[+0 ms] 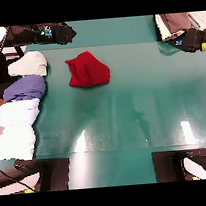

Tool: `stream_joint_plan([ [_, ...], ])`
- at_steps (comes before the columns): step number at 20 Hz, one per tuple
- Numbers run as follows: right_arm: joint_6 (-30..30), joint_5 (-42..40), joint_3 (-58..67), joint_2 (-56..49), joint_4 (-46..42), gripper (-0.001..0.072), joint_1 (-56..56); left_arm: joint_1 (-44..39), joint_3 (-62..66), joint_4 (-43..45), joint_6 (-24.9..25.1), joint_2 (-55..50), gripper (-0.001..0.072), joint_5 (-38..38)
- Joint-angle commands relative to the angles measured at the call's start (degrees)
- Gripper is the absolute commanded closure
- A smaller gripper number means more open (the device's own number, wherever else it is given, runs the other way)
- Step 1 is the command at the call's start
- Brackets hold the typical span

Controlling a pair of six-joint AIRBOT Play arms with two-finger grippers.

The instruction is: Fold the shirts.

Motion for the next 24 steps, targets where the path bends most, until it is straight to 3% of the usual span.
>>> stream_joint_plan([
  [1, 0.02, 0.02, 0.07, 0.02, 0.00, 0.0696, 0.07, -0.02, 0.02, 0.00, 0.00, 0.00, 0.0682, 0.02],
  [19, 0.02, 0.00, 0.07, 0.02, 0.02, 0.0696, 0.07, -0.02, 0.00, -2.32, 0.52, -0.15, 0.0680, 1.03],
  [20, 0.02, 0.04, 0.07, 0.02, 0.02, 0.0696, 0.07, -0.02, 0.02, -1.36, 1.49, -0.68, 0.0595, 1.84],
  [21, 0.04, 0.07, 0.07, 0.02, 0.02, 0.0696, 0.07, -0.02, 0.00, 0.09, 1.07, -1.73, 0.0285, 2.05],
  [22, 0.04, 0.04, 0.07, 0.02, 0.04, 0.0696, 0.07, 0.00, 0.00, 1.60, -0.42, -3.30, 0.0205, 1.86],
  [24, 0.04, 0.07, 0.07, 0.02, 0.04, 0.0696, 0.28, 0.00, 0.00, 3.67, -2.75, -8.24, 0.0208, 1.29],
])
